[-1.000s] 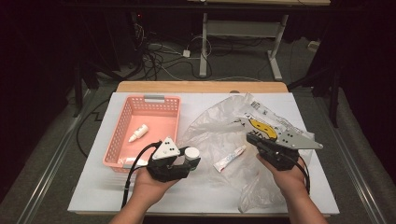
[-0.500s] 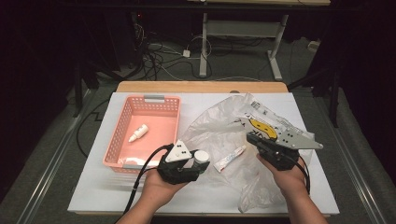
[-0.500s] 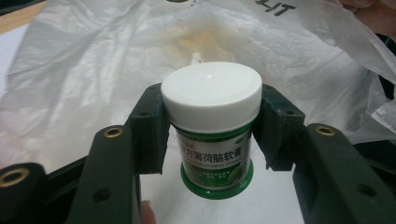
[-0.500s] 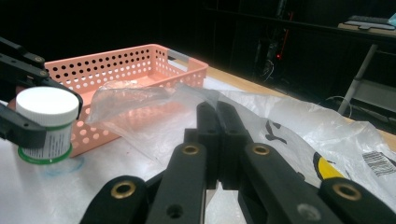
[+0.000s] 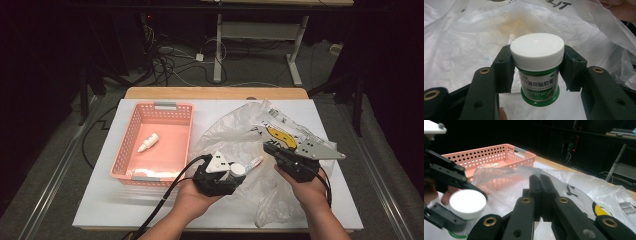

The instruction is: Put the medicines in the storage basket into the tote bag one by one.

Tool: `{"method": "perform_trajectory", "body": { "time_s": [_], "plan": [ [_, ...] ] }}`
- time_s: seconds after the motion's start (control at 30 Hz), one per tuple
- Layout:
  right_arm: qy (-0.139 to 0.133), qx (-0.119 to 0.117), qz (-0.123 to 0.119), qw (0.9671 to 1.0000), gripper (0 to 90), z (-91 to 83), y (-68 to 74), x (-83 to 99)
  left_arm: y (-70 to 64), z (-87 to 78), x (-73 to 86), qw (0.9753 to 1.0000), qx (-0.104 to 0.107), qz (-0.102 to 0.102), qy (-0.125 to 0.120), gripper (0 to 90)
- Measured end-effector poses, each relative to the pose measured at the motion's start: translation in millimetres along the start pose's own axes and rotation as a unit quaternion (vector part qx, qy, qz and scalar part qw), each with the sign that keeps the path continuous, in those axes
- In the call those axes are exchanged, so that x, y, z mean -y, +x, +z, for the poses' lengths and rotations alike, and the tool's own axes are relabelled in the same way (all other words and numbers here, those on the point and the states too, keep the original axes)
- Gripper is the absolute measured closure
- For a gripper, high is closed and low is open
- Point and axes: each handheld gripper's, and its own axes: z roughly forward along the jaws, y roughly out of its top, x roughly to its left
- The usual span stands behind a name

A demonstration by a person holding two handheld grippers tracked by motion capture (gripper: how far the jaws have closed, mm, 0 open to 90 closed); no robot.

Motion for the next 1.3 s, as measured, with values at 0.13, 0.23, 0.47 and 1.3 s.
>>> {"method": "perform_trajectory", "body": {
  "time_s": [0.13,0.23,0.47,1.3],
  "plan": [
    [0.0,0.001,0.0,1.0,90.0,-0.9,-0.5,-0.1,-2.4,12.9,-4.4,1.0,0.006,0.002,0.0,49.0],
    [-0.002,0.001,0.0,1.0,90.0,-1.1,-0.9,-0.1,-4.9,23.0,-6.3,0.9999,0.004,0.01,0.001,49.0],
    [-0.003,0.001,0.001,1.0,90.0,-1.7,-1.1,-0.1,-2.2,47.8,-6.2,0.9999,-0.003,0.011,0.004,49.0],
    [-0.002,0.002,0.004,1.0,90.0,-1.9,-2.9,0.8,-1.8,114.7,-11.0,0.9993,-0.035,0.013,-0.008,48.9]
  ]
}}
